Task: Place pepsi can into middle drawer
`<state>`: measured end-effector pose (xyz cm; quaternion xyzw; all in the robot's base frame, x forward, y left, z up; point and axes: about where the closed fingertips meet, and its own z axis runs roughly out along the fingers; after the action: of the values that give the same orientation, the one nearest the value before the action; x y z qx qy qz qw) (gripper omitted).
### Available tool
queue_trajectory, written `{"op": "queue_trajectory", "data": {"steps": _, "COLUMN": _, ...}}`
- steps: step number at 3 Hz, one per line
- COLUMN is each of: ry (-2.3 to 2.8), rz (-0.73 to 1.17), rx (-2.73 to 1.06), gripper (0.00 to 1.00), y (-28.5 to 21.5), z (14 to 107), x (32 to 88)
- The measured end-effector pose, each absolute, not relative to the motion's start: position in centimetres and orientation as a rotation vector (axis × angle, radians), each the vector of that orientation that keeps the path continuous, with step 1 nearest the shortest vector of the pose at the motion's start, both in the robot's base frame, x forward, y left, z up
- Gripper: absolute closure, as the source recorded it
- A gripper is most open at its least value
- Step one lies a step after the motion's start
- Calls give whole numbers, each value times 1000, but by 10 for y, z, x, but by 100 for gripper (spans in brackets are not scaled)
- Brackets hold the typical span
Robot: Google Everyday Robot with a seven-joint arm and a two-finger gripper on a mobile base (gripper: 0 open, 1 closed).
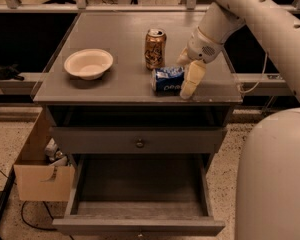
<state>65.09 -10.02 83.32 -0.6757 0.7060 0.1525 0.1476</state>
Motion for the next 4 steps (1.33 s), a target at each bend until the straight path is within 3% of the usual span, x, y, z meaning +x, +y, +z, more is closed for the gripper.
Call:
{"op": "queue_trajectory", "data": {"steps": 3, "ry": 2031, "rz": 439, "rx": -1944, "gripper": 85, "y": -100, "z": 833, "x": 651}}
{"op": "queue_trajectory", "data": {"steps": 4, "ry": 2031, "rz": 438, "rx": -1944, "gripper": 100, "y": -100, "z": 833, "x": 651}}
